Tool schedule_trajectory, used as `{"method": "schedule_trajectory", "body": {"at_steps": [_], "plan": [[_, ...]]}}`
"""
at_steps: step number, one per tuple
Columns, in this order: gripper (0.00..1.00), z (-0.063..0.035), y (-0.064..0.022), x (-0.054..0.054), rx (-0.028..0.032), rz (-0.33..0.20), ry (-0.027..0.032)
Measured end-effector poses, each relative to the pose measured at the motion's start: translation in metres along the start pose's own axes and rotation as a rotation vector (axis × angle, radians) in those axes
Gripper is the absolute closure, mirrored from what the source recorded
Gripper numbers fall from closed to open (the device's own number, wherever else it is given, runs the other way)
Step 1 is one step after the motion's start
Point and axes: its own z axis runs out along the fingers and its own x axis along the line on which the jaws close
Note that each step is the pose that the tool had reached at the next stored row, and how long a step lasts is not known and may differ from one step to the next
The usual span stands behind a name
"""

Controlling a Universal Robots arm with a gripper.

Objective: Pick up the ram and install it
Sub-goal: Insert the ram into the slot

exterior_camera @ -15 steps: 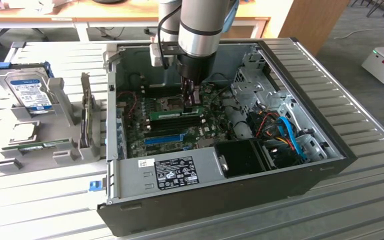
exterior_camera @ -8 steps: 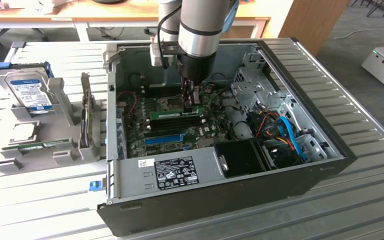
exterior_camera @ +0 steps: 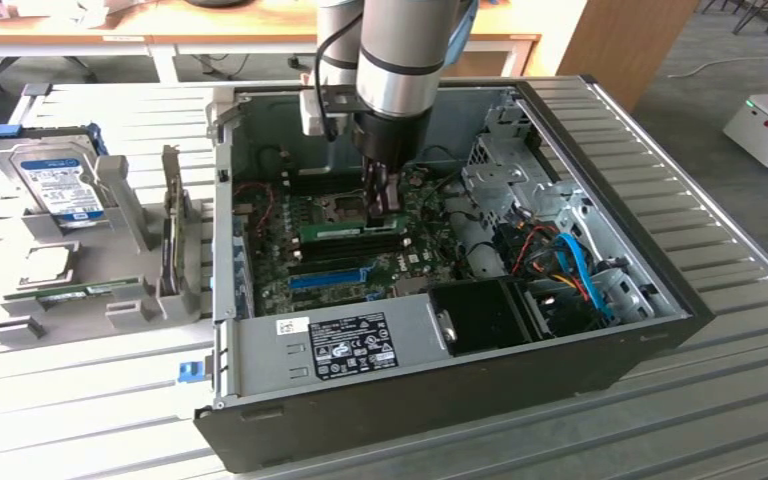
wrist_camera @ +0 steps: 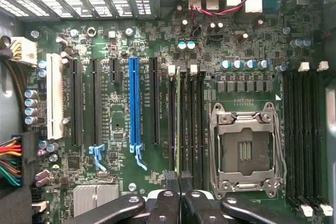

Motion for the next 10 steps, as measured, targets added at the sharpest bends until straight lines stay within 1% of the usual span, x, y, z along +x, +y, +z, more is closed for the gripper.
{"method": "schedule_trajectory", "body": {"at_steps": [10], "plan": [[0.88,0.0080,-0.0002,0.0006,0.0001,0.000,0.0000]]}}
